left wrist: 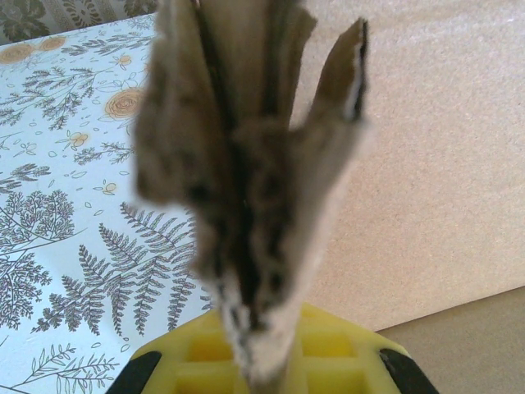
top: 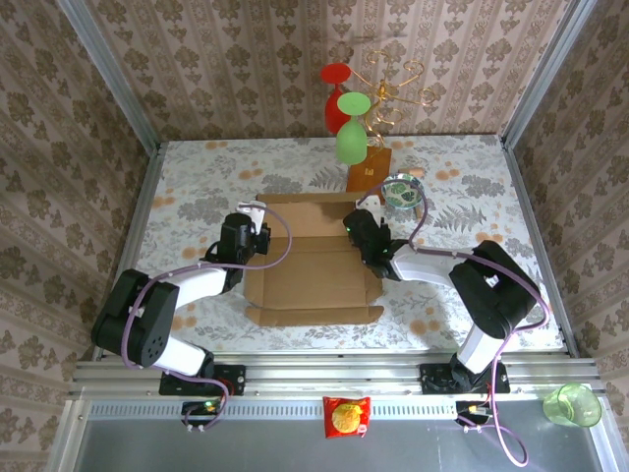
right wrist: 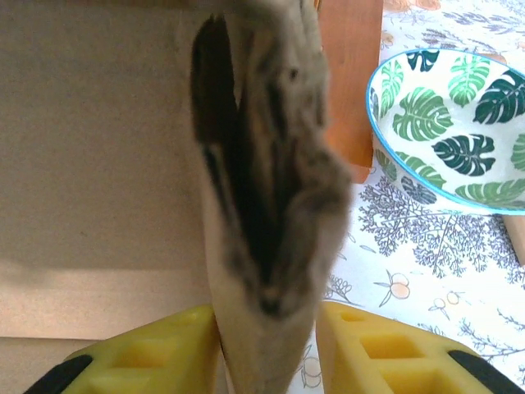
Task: Fold the paper box
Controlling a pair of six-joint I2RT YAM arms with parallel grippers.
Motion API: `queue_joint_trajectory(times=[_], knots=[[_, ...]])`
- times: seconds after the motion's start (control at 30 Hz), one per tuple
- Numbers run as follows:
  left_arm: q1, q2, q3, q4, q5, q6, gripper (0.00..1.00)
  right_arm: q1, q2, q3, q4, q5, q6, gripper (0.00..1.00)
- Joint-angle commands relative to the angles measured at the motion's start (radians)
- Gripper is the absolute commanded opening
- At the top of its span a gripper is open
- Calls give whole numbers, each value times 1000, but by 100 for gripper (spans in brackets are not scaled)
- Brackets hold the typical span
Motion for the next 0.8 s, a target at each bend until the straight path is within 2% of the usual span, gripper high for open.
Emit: queue_joint_trajectory(times=[0.0, 0.1, 0.2, 0.37, 0.6, 0.77], knots=[[-5, 8, 22, -37, -9, 38, 0, -15, 14, 1, 40, -21, -27, 37], [-5, 13, 25, -38, -10, 39, 0, -15, 33, 21, 35, -14, -32, 37], [-5, 22, 30, -38, -9, 37, 0, -15, 62, 39, 9, 19, -20, 29], [-6, 33, 33, -39, -11, 27, 0, -9, 94, 84, -115, 149, 58, 1], [-5, 43, 36, -39, -20, 16, 0, 11, 100, 115, -225, 232, 138, 0], [-5, 48, 35, -37, -18, 9, 0, 24, 93, 115, -241, 221, 167, 0]])
